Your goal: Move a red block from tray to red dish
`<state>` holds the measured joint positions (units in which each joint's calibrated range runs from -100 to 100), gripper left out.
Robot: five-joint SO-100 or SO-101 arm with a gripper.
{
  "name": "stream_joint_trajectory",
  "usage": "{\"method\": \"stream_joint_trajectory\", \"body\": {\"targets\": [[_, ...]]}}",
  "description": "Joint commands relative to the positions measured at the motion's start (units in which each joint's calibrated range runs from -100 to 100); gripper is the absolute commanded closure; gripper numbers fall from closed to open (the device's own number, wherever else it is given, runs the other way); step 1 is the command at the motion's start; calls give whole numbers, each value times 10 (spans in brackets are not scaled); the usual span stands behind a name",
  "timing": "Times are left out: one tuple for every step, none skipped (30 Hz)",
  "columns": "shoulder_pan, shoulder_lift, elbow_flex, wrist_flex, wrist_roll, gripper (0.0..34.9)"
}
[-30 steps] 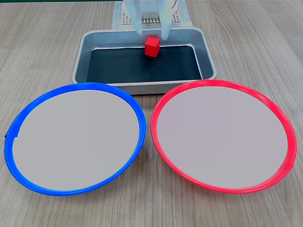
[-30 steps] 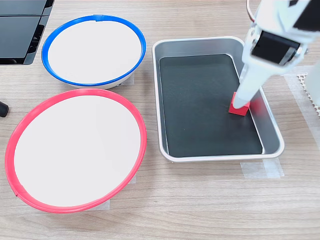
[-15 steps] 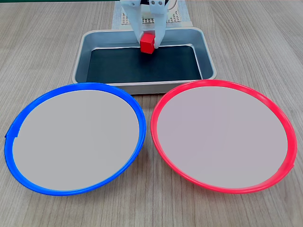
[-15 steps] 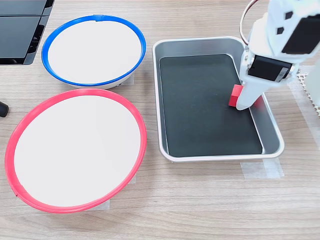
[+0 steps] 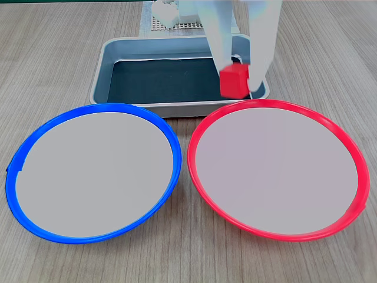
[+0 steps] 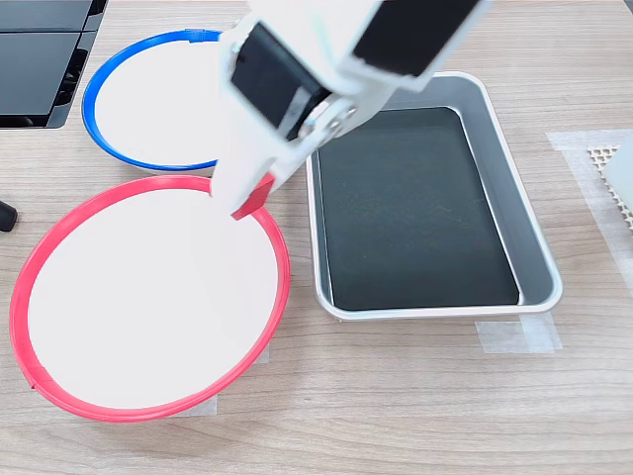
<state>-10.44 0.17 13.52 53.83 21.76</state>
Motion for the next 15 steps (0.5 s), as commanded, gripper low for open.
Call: {"method": "stream_joint_trajectory", "body": {"targets": [[-21, 67, -35, -111, -11, 346], [-22, 70, -33, -118, -11, 346], [-25, 77, -32, -129, -11, 339], [-29, 90, -28, -149, -11, 303], [-31, 95, -27, -158, -11, 269], [-33, 99, -26, -167, -10, 209], [-33, 101, -22, -172, -9, 177], [-35, 101, -19, -177, -9, 154], [-35, 99, -17, -177, -9, 145], [-35, 93, -14, -178, -9, 137], [-35, 87, -11, -178, -9, 142], [-35, 71, -2, -179, -12, 162], [-33, 38, 25, -190, -19, 227], [-30, -5, 56, -201, -36, 310], [-27, -41, 87, -212, -47, 346]]}}
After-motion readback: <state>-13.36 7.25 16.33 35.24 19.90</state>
